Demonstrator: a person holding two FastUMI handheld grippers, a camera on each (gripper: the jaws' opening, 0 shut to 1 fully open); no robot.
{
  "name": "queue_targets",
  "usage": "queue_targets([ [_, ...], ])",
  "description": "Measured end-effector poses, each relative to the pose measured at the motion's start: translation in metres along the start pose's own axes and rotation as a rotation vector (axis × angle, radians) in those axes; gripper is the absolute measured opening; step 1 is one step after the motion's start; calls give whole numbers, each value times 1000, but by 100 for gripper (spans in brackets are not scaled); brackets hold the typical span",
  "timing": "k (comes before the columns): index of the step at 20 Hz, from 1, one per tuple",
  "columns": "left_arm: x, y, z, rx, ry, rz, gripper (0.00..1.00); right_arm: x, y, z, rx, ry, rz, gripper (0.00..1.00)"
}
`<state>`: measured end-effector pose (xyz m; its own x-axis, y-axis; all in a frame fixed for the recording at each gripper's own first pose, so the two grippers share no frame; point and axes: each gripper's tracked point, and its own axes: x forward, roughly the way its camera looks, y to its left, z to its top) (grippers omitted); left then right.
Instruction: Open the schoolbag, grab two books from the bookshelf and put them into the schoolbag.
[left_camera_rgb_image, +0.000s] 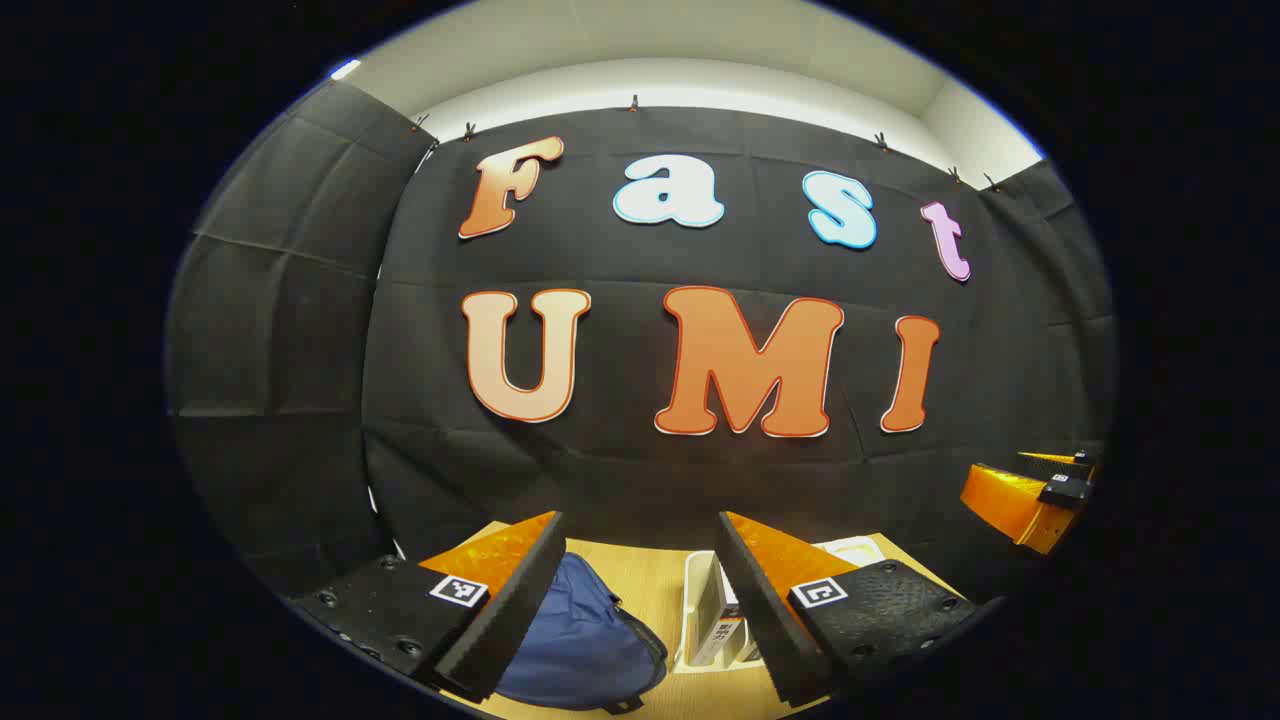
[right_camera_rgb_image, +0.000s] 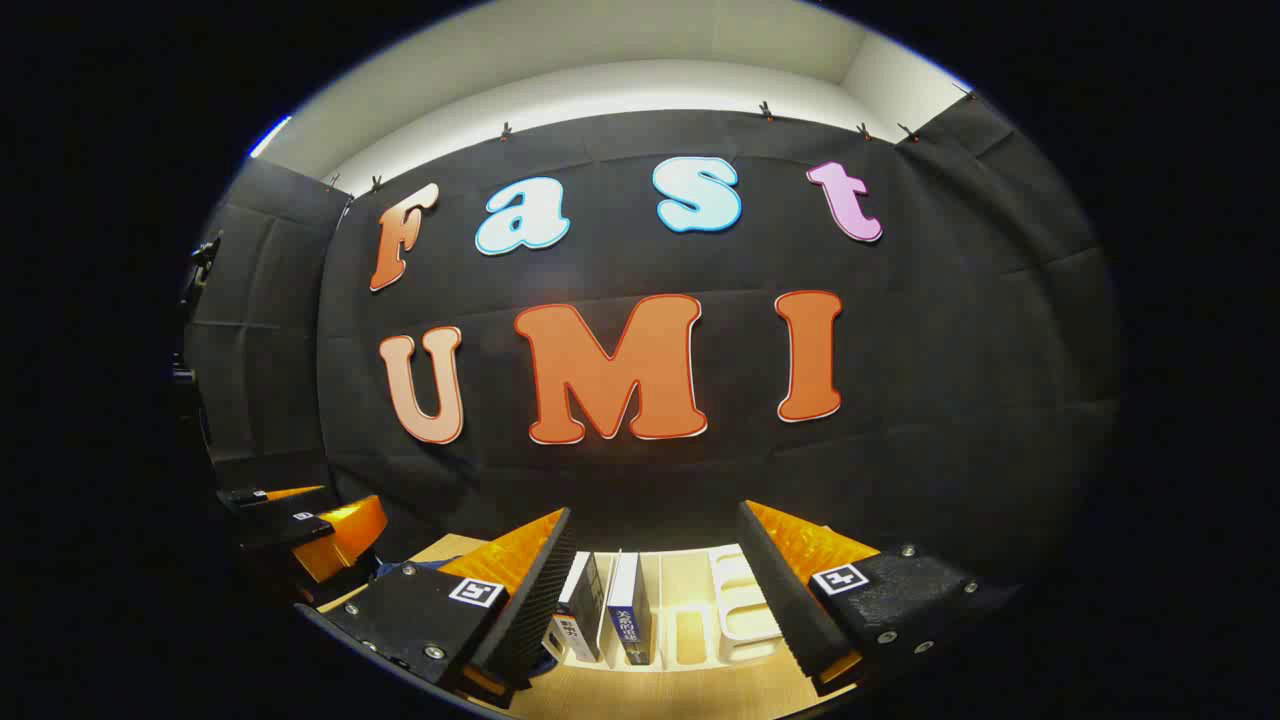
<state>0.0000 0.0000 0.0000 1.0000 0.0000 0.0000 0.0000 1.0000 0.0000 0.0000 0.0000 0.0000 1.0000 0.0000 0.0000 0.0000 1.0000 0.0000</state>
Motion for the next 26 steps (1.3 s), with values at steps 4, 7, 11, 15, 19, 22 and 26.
queue_targets([
  [4, 1, 1, 1, 1, -4, -2, 94, 1, -3, -2, -29, 8, 0, 96],
  [7, 3, -1, -2, -9, 7, -6, 94, 2, -2, -2, -35, 10, 11, 96],
  [11, 3, -3, -4, -3, 7, -13, 94, 3, -3, -5, -37, 21, 16, 96],
  [15, 5, -3, -9, 1, 21, -15, 94, 3, -7, -10, -43, 33, 10, 96],
  [19, 6, -4, -17, -23, 42, -26, 94, 4, -11, -9, -38, 35, 1, 96],
  [22, 8, 0, -18, -31, 51, -19, 94, 5, -14, -11, -37, 36, -5, 96],
  [26, 10, 3, -26, -20, 69, -17, 94, 7, -16, -13, -29, 42, -10, 96],
])
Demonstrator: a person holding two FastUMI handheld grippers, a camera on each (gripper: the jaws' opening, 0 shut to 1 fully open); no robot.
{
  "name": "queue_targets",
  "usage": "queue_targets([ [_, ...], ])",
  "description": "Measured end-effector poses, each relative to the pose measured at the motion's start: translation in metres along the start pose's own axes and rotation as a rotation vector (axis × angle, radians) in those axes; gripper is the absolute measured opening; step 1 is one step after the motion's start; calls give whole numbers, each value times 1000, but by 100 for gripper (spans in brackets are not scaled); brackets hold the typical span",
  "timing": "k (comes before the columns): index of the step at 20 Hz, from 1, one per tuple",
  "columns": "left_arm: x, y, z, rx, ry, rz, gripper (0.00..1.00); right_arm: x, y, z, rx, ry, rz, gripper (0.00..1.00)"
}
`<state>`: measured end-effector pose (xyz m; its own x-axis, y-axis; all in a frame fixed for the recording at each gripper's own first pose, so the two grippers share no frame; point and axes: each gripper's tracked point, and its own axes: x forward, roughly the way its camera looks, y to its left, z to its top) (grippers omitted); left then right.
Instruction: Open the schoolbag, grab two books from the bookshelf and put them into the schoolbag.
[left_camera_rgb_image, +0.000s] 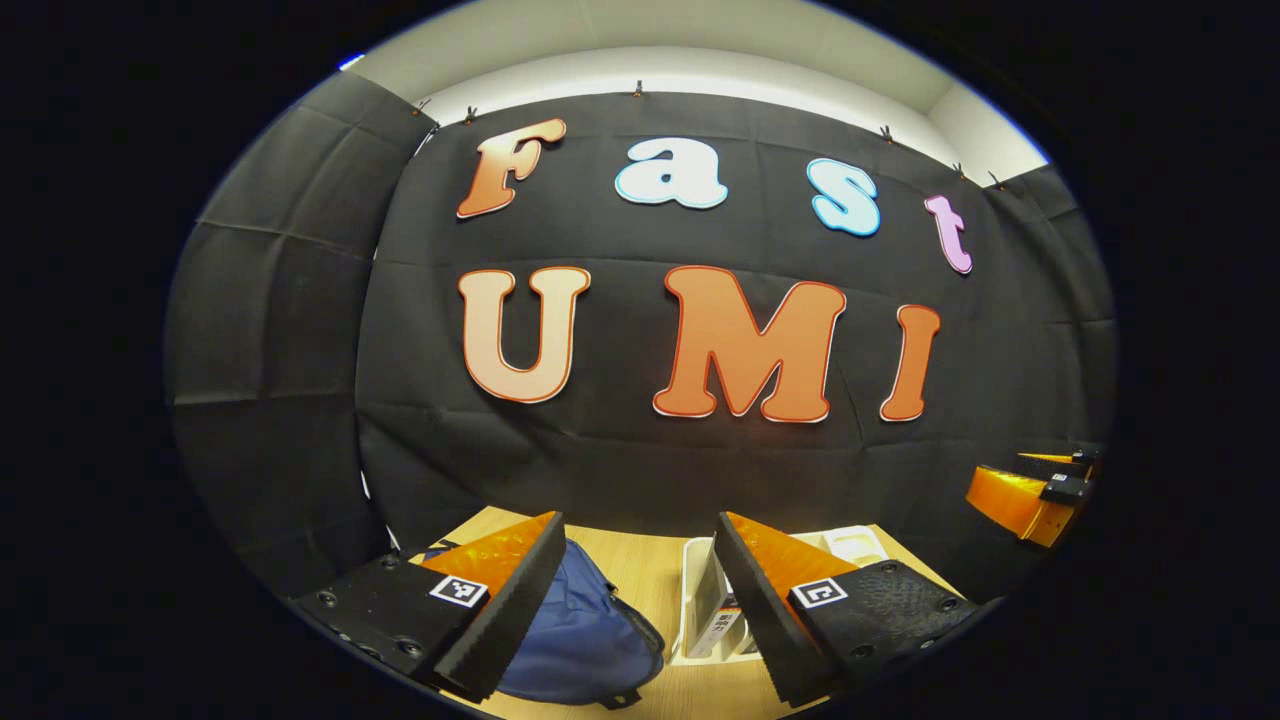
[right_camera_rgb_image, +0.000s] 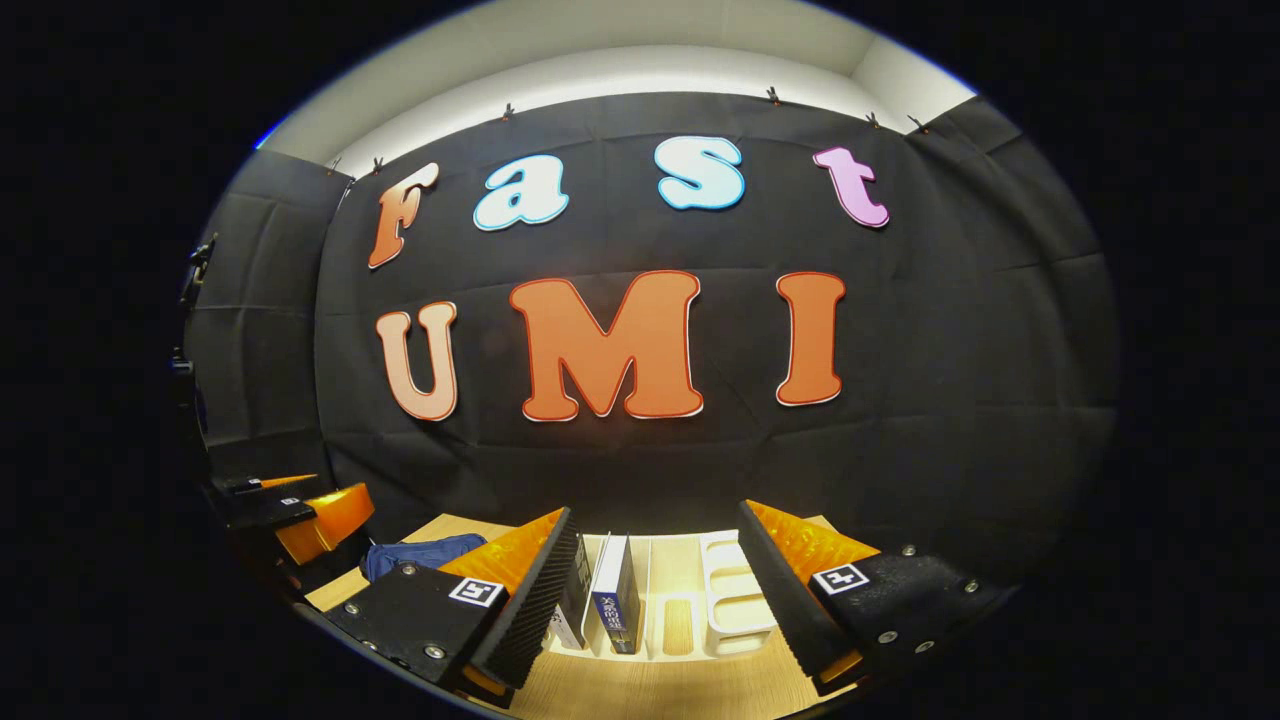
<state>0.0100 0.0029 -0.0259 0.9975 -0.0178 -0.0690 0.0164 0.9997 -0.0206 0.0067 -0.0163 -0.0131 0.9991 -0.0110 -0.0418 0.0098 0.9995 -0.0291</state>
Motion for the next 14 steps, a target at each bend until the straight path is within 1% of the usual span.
queue_targets([
  [6, 4, 0, -8, 2, 18, -3, 94, 3, -3, -3, 5, 12, -9, 96],
  [10, 6, -4, -18, 9, 41, -26, 94, 6, -6, -9, 5, 23, -18, 96],
  [14, 9, -2, -29, 11, 64, -26, 94, 6, -11, -13, 11, 36, -27, 96],
])
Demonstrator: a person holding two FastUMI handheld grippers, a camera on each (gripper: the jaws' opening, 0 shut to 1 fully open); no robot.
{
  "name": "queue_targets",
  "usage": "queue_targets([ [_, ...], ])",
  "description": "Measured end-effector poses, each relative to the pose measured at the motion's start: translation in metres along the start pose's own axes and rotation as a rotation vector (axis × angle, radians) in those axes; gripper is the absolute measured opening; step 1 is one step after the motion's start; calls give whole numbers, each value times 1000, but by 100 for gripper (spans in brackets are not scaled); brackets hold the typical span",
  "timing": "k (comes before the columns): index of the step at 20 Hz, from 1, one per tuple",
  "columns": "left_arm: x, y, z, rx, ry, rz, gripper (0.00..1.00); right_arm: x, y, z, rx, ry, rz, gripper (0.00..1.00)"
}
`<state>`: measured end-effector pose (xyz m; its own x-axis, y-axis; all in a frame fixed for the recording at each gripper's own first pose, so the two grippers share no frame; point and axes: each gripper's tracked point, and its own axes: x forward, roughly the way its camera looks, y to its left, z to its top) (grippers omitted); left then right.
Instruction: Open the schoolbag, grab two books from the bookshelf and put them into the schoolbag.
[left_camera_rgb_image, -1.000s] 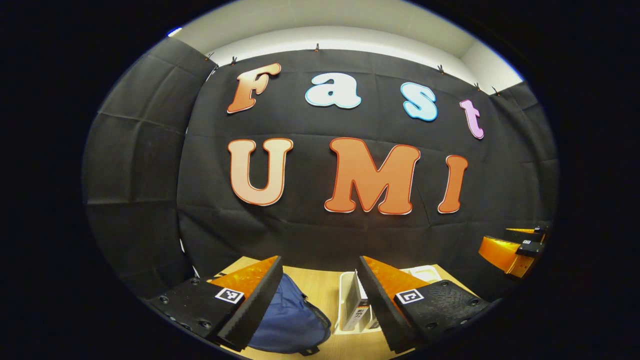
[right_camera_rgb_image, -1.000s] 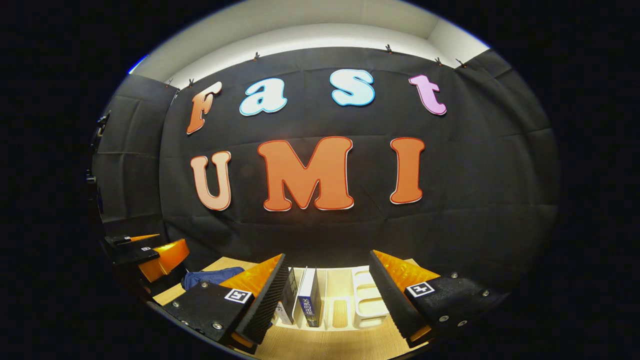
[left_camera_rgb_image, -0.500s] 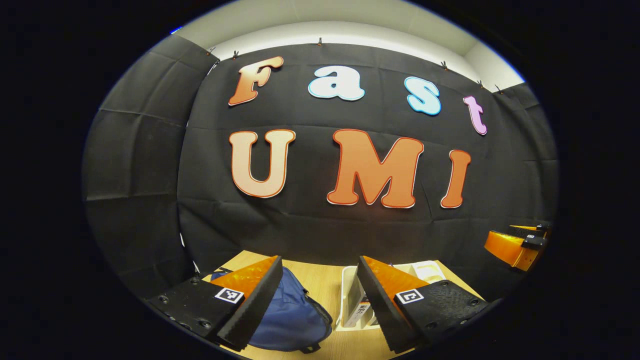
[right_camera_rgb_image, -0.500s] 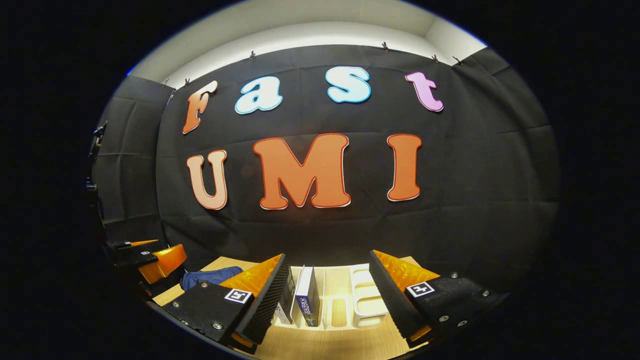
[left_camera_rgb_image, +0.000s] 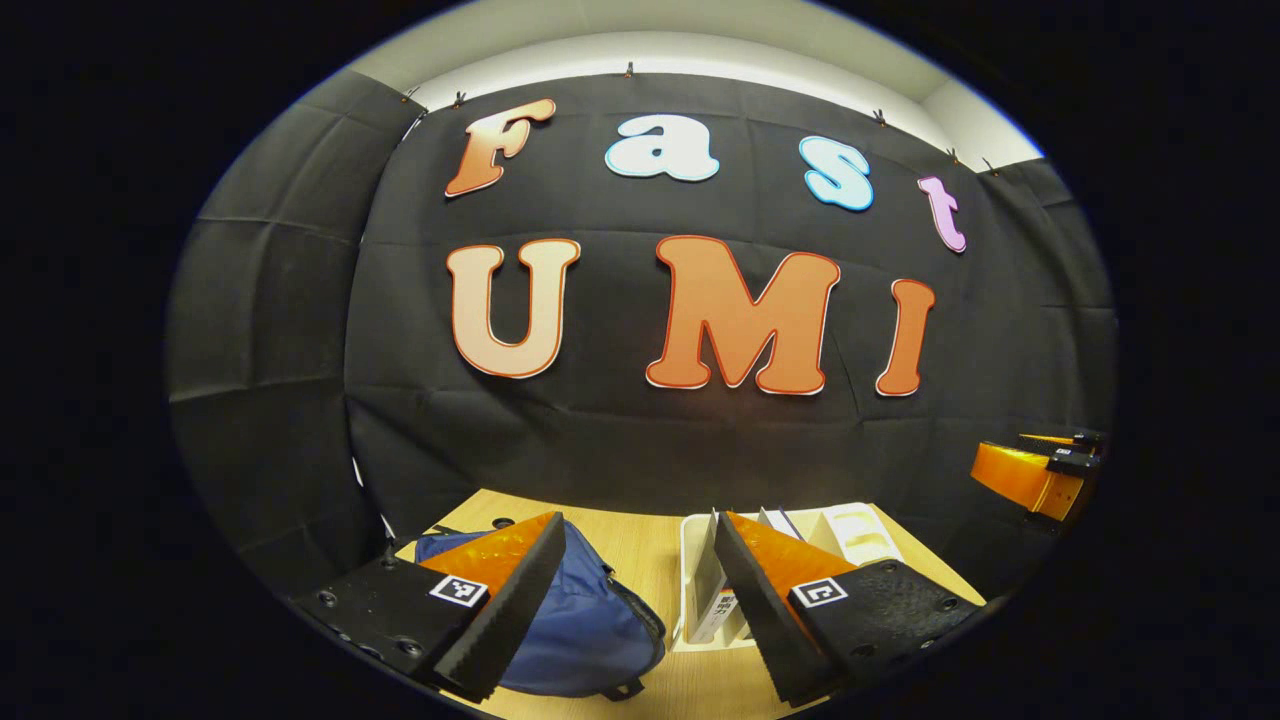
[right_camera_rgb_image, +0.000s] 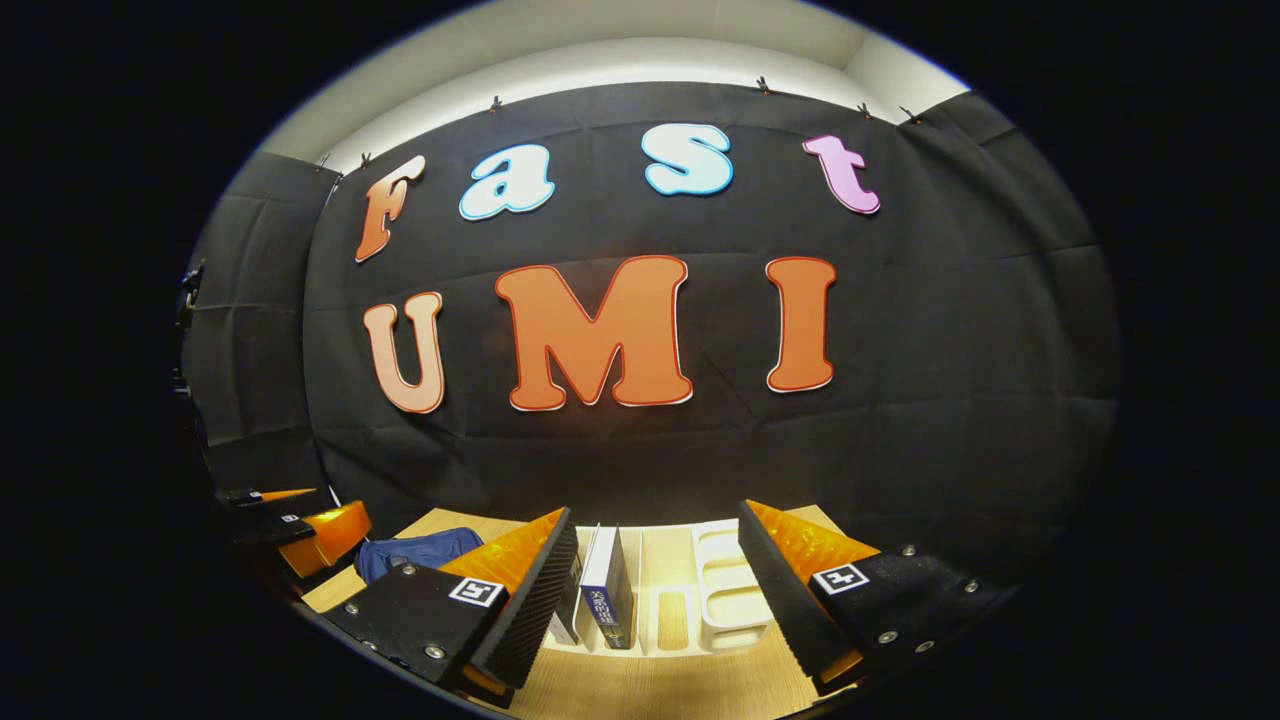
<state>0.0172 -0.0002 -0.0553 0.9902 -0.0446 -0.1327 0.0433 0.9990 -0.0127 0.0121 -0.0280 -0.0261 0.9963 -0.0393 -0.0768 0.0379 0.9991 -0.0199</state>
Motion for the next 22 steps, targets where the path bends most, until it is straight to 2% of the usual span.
queue_targets([
  [6, 4, 6, -9, -8, 20, 13, 94, 3, -5, -5, -14, 10, -17, 96],
  [10, 12, 2, -34, -5, 69, -1, 94, 3, -7, -12, -8, 30, -16, 96],
  [12, 21, -1, -60, 60, 113, -16, 94, 5, -12, -14, -9, 36, -24, 96],
  [14, 33, -11, -106, 151, 211, -67, 94, 8, -14, -18, -14, 49, -34, 96],
  [15, 32, -20, -138, 147, 288, -114, 94, 7, -16, -20, -9, 58, -36, 96],
  [17, 31, -26, -196, 152, 422, -139, 95, 7, -23, -21, -6, 69, -48, 96],
  [18, 34, -14, -219, 211, 492, -96, 96, 7, -30, -22, -12, 70, -65, 96],
  [19, 38, -4, -235, 279, 502, -72, 92, 2, -44, -23, -19, 72, -82, 96],
  [20, 45, 6, -249, 343, 502, -44, 98, 0, -55, -25, -22, 77, -96, 96],
  [22, 53, 22, -273, 475, 514, 0, 98, 0, -72, -33, -23, 103, -123, 96],
])
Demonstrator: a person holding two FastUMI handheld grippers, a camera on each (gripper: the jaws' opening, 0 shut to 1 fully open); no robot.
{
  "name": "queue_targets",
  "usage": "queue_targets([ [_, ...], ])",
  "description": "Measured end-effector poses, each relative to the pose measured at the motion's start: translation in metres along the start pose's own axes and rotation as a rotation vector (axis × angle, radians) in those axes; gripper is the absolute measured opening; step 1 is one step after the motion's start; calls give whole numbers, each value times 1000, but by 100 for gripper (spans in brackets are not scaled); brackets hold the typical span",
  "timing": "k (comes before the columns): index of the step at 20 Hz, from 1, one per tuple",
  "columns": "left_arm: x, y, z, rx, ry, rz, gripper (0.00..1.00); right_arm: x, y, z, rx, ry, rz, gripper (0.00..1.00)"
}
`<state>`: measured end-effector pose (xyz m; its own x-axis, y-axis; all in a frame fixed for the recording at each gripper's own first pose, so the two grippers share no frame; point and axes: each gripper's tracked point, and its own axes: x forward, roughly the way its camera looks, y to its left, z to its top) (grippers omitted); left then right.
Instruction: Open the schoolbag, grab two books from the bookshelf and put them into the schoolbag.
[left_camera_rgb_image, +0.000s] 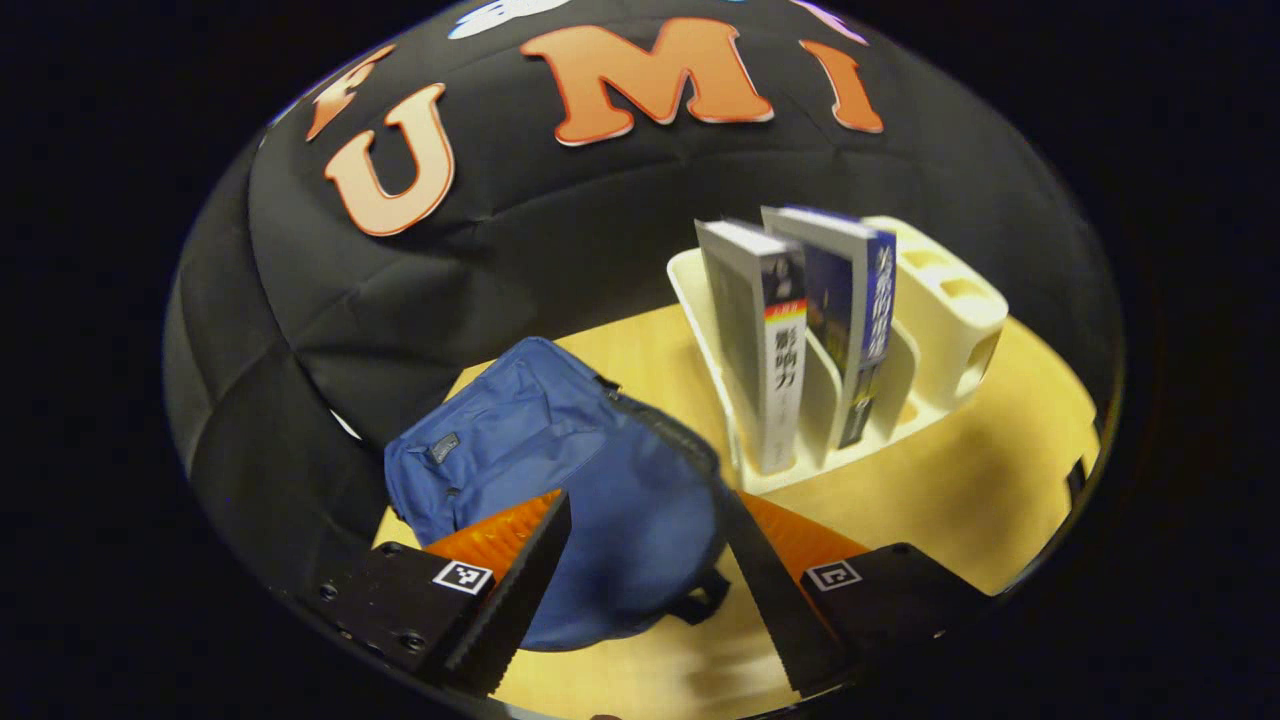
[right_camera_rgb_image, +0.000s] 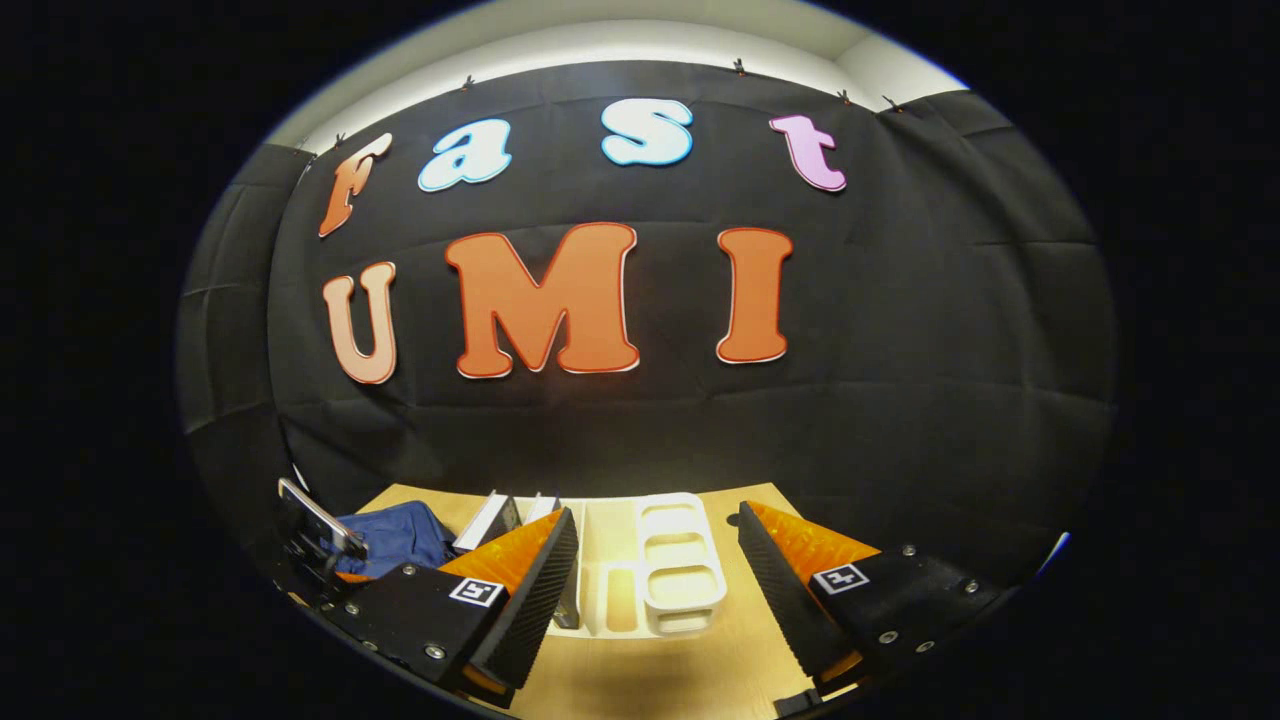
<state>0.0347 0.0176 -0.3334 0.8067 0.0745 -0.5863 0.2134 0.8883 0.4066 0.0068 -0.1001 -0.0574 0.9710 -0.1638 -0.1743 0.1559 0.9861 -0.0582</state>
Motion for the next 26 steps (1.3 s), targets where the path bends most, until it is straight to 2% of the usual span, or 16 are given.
queue_targets([
  [2, 7, -4, -16, 122, 8, 27, 97, 6, -13, -9, -3, 34, -22, 96],
  [5, 16, -31, -30, 293, 39, -36, 97, 14, -27, -21, -12, 74, -38, 96],
  [7, 17, -47, -34, 364, 52, -54, 96, 17, -31, -25, -20, 91, -34, 97],
  [11, 24, -52, -54, 403, 135, -64, 96, 23, -33, -30, -23, 101, -22, 97],
  [13, 25, -40, -53, 429, 144, -38, 96, 26, -34, -35, -24, 112, -15, 97],
  [15, 25, -23, -47, 485, 138, -2, 96, 29, -34, -38, -15, 123, -6, 97],
  [20, 24, -5, -52, 641, 188, -11, 96, 36, -31, -47, 8, 139, 17, 97],
  [24, 32, -7, -76, 623, 283, -69, 95, 38, -33, -49, 21, 149, 17, 97],
  [25, 30, -6, -81, 608, 302, -77, 98, 37, -34, -49, 20, 146, 14, 97],
  [26, 31, -6, -85, 599, 305, -65, 74, 37, -36, -48, 21, 146, 11, 97],
])
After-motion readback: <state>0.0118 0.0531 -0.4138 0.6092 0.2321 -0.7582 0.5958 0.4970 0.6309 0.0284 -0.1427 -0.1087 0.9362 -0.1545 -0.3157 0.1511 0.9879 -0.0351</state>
